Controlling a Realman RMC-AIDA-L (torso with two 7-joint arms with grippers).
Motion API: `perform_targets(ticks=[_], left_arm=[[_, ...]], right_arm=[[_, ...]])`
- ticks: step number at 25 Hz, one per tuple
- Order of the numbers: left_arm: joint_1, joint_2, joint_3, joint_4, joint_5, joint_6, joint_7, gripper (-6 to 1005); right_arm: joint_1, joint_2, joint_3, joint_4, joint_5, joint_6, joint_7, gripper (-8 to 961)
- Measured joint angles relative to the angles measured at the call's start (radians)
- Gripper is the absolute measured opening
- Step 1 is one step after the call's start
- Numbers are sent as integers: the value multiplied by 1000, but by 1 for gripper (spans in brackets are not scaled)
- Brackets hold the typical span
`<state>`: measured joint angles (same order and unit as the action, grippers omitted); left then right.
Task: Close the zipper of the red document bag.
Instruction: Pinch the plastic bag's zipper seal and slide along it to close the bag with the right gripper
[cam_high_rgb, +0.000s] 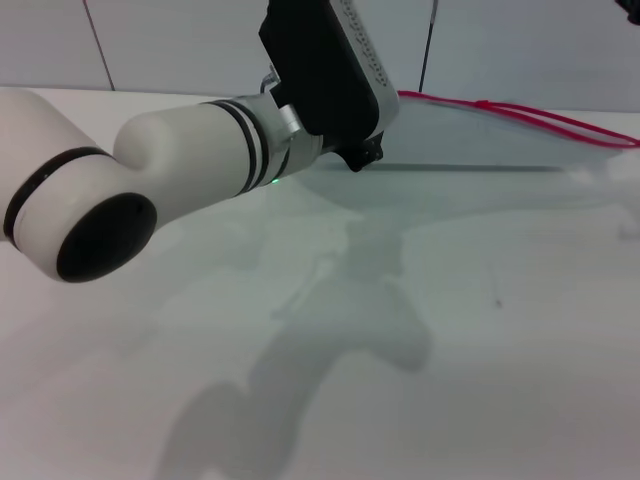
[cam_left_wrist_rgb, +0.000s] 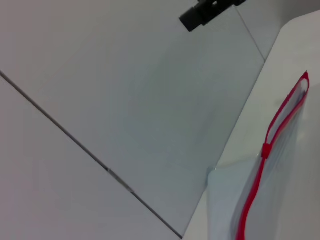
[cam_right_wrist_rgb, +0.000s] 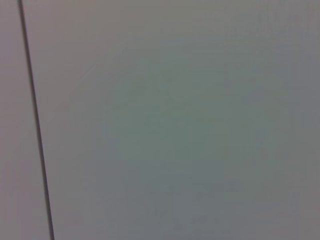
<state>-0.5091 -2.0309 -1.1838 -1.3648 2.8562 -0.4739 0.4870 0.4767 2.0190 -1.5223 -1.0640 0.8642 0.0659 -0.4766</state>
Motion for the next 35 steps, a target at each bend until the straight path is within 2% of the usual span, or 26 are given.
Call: perform_targets(ticks=[5, 12, 19, 30, 35], left_arm=[[-2, -1, 0, 5, 0, 1, -1, 56], [2, -2, -1, 4, 0, 23, -1, 54], [12, -2, 0, -1, 0, 38, -2, 54], [12, -4, 0, -1, 0, 51, -4, 54], [9, -4, 0, -1, 0, 52, -4, 54]], right_arm=[[4, 1, 15, 1, -6, 13, -43, 656], [33, 2, 75, 68, -8, 22, -152, 659], [-1, 1, 83, -2, 1, 14, -210, 661], [-45, 2, 90, -80, 265, -16, -210, 660], [-22, 1, 88, -64, 260, -1, -233, 659]])
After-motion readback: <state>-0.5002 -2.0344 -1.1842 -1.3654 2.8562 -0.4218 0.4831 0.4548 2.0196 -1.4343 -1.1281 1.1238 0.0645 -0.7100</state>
